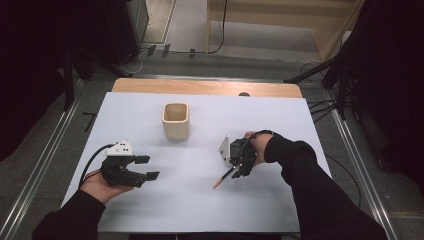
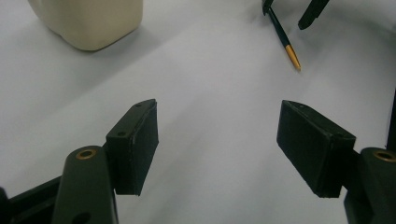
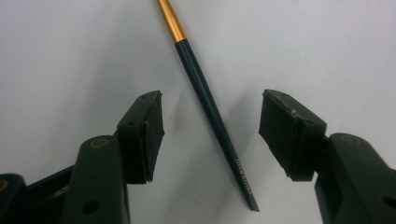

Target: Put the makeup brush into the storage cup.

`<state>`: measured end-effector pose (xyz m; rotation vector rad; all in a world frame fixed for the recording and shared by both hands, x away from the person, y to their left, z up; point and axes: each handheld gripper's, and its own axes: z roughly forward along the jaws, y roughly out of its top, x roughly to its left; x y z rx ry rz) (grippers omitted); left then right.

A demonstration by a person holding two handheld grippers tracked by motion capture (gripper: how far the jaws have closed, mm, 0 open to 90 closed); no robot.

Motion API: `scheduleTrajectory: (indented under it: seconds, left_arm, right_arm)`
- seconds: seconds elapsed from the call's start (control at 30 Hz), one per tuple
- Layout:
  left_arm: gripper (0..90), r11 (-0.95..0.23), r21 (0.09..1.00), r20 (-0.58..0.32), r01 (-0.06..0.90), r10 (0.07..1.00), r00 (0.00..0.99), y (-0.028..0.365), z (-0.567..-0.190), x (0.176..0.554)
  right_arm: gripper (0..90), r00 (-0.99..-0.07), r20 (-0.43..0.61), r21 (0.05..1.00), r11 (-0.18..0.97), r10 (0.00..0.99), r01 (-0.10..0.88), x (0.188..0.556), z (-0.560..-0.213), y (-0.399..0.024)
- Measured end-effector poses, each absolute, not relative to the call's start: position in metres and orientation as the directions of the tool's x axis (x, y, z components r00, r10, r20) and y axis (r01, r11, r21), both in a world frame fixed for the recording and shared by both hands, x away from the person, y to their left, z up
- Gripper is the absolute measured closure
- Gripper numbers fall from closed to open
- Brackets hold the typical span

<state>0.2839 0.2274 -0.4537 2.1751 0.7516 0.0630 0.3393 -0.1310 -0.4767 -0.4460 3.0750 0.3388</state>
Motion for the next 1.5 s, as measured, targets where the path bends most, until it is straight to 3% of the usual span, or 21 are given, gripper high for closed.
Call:
scheduleTrajectory:
  seconds: [0.23, 0.57, 0.93, 1.1, 1.5]
  left_arm:
    - [30.2, -0.491, 0.718, -0.199, 0.494, 0.535, 0.821, 0.227, -0.454, 0.284]
    - [30.1, -0.493, 0.718, -0.198, 0.492, 0.533, 0.823, 0.227, -0.454, 0.284]
    - [30.1, -0.493, 0.717, -0.198, 0.492, 0.533, 0.823, 0.227, -0.454, 0.284]
    - [30.2, -0.494, 0.716, -0.199, 0.494, 0.533, 0.822, 0.227, -0.454, 0.284]
    - [30.1, -0.492, 0.716, -0.2, 0.496, 0.535, 0.821, 0.227, -0.454, 0.284]
  right_arm:
    - [46.7, -0.95, -0.054, 0.203, 0.928, -0.308, -0.313, 0.34, -0.48, -0.129]
    - [62.2, -0.935, -0.042, 0.181, 0.918, -0.352, -0.353, 0.341, -0.484, -0.124]
    - [70.4, -0.914, -0.045, 0.142, 0.903, -0.403, -0.405, 0.342, -0.483, -0.117]
    - [79.4, -0.917, -0.028, 0.127, 0.909, -0.397, -0.398, 0.338, -0.482, -0.119]
    - [84.4, -0.925, 0.001, 0.132, 0.917, -0.38, -0.377, 0.34, -0.483, -0.118]
